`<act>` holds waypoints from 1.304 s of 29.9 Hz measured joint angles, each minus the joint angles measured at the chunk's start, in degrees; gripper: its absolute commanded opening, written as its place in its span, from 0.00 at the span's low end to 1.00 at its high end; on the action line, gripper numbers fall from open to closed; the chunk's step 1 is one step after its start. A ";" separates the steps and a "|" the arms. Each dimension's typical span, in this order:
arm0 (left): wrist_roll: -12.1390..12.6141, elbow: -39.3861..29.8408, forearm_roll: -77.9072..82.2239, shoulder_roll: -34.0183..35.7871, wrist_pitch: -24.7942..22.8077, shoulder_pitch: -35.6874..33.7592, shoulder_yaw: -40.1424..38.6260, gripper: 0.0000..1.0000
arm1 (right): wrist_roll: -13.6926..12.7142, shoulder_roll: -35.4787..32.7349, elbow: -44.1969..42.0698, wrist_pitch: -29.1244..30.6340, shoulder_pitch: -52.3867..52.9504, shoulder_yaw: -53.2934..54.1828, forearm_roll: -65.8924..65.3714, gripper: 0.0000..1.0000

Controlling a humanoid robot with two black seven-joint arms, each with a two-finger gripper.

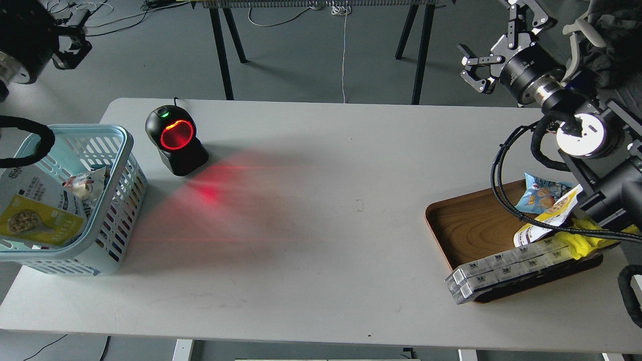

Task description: Scan snack and place in basket

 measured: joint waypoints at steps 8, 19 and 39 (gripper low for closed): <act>0.00 4.29 -3.52 -7.96 -4.32 1.13 -0.13 0.99 | 0.22 -0.46 0.83 0.30 -2.57 1.42 5.13 1.00; -0.16 4.48 -6.37 -11.73 -3.99 1.15 -4.88 0.99 | 0.60 0.74 0.83 0.48 -4.32 1.41 5.08 1.00; -0.47 4.39 -6.73 -11.61 -4.02 4.00 -5.98 0.99 | 0.66 3.92 -0.03 0.21 -3.91 1.36 4.78 1.00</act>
